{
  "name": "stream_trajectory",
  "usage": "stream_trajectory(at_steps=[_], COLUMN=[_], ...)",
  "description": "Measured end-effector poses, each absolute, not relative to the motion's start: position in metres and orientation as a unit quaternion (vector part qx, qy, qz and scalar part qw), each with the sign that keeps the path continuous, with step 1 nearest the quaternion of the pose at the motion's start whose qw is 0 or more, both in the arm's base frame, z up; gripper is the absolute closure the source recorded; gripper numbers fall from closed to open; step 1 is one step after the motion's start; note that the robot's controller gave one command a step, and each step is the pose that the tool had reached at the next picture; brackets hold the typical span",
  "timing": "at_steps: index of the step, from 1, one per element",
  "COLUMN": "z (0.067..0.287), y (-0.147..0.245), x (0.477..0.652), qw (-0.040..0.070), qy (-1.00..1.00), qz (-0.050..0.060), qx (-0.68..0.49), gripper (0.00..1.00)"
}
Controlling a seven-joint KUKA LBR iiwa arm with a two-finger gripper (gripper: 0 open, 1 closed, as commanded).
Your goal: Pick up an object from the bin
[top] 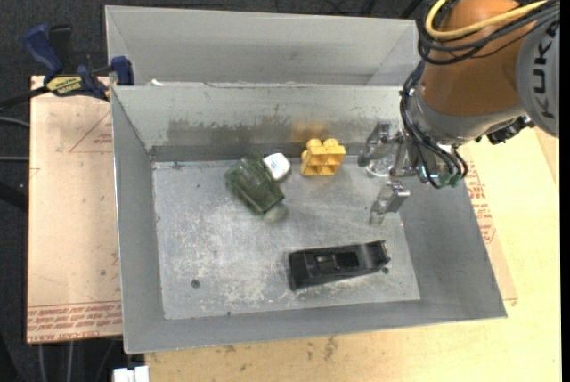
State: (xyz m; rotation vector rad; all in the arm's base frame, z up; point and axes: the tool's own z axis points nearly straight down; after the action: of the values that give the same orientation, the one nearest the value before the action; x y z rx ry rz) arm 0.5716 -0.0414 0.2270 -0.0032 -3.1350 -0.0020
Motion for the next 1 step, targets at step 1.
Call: stream_trajectory(at_steps=[1], z=[0.2315], y=[-0.0412], x=[0.5730], qw=[-0.001], qy=[-1.000], qz=[0.000], qx=[0.000], gripper=[0.00])
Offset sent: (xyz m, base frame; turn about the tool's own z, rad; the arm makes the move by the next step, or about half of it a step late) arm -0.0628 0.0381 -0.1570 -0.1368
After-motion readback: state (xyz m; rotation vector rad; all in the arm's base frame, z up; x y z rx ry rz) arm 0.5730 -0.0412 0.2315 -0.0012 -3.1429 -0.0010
